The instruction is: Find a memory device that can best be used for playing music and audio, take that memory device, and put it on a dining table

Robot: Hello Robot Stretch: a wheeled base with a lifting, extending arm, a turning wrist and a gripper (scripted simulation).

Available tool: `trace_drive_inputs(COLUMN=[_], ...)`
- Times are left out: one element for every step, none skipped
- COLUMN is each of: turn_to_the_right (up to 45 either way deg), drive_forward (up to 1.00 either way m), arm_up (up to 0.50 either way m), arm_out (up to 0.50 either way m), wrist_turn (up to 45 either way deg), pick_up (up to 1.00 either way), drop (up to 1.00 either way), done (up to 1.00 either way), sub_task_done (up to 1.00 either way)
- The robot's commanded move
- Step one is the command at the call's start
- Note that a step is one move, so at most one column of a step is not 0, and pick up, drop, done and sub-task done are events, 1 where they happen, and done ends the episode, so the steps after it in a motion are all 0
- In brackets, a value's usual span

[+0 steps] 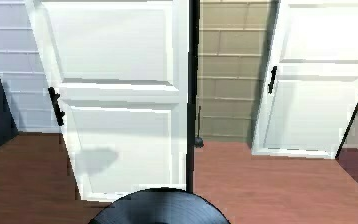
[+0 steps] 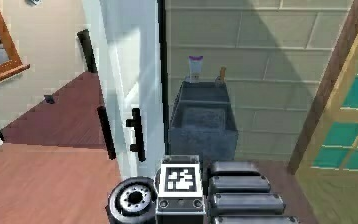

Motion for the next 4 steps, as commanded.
trace_drive_inputs(turn_to_the_right=[24.0,0.0,45.0,15.0], drive_forward=[0.00,0.80,0.00,0.00], arm_up=[0.00,0.00,0.00,0.00], arm_out=[0.00,0.00,0.00,0.00], wrist_turn=[0.0,0.0,0.0,0.0], pick_up=[0.00,0.00,0.00,0.00], drop=[0.00,0.00,0.00,0.00], done=[0.00,0.00,0.00,0.00], sub_task_done=[0.00,0.00,0.00,0.00])
